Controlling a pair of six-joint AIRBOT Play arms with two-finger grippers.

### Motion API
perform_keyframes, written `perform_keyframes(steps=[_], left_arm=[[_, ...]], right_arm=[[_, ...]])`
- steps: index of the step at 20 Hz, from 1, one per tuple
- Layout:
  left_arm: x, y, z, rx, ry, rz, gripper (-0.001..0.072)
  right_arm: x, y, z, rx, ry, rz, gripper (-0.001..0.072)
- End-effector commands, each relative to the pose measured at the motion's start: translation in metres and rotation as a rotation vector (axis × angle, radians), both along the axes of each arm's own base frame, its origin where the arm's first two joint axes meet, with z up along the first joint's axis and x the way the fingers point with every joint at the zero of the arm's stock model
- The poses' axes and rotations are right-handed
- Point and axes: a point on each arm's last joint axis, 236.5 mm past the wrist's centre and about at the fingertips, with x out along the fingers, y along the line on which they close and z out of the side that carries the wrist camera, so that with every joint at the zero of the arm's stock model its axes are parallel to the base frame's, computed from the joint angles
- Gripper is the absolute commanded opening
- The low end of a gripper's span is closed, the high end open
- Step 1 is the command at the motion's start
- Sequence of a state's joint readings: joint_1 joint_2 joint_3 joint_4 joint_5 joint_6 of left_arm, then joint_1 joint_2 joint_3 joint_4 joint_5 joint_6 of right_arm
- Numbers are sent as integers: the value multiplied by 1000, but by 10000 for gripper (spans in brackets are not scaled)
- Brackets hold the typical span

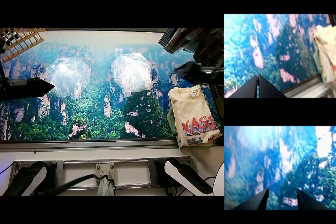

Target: Fold the clothes and pants, and hang the long-sleeved shirts on hangers.

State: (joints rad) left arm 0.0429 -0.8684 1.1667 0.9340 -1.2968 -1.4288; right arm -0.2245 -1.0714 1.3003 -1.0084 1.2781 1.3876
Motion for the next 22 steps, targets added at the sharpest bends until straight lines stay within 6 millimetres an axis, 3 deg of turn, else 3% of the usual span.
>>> perform_keyframes(steps=[1,3,6,22], left_arm=[[3,-6,-5,15,60,-50,18],[7,-8,-12,4,88,-50,17],[9,-8,-16,4,99,-51,17],[9,-8,-16,4,100,-51,17]], right_arm=[[-2,37,-41,-230,39,261,427],[-6,51,-50,-241,58,305,426],[-9,61,-47,-239,45,328,426],[-9,61,-47,-239,46,329,426]])
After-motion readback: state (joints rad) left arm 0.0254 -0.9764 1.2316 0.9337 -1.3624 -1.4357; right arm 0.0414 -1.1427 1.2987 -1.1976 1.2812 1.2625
